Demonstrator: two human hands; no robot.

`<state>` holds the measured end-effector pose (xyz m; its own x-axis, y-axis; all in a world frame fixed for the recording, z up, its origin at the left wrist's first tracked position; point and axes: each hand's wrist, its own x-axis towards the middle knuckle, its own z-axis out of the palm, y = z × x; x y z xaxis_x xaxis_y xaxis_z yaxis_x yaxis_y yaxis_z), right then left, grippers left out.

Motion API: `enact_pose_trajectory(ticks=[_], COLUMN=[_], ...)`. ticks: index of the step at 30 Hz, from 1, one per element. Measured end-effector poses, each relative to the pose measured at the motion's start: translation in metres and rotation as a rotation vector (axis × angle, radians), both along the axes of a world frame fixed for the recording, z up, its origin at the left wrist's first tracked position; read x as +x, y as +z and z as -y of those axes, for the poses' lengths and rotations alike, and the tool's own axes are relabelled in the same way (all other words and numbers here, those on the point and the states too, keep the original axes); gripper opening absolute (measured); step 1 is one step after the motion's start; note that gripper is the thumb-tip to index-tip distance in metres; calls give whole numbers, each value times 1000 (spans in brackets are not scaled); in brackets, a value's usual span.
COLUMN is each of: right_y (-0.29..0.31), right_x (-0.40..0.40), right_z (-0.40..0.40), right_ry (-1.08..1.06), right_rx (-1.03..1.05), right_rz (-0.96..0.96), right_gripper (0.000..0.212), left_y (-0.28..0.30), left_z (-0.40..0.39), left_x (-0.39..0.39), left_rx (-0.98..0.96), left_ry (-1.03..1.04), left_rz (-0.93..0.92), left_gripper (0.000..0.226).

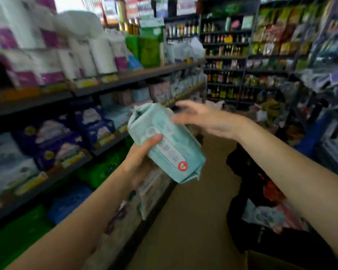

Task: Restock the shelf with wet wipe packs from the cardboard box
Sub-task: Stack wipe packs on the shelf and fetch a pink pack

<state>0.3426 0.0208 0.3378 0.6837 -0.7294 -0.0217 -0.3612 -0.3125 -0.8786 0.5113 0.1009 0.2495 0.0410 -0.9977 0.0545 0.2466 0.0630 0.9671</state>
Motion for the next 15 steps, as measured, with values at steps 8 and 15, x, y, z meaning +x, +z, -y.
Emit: enact_pose_trajectory(ticks=[8, 15], right_y=[51, 111], right_x=[161, 295], right_z=[-65, -85], right_ry=[-109, -314], right_rx=[-836, -1600], right_rz=[-22, 104], right_gripper=[113, 101], left_y=[123, 208], left_z=[-65, -156], left_x=[189, 318], left_rx=[-280, -315], left_ry=[110, 394], left_rz=[66, 391], left_gripper=[91, 101])
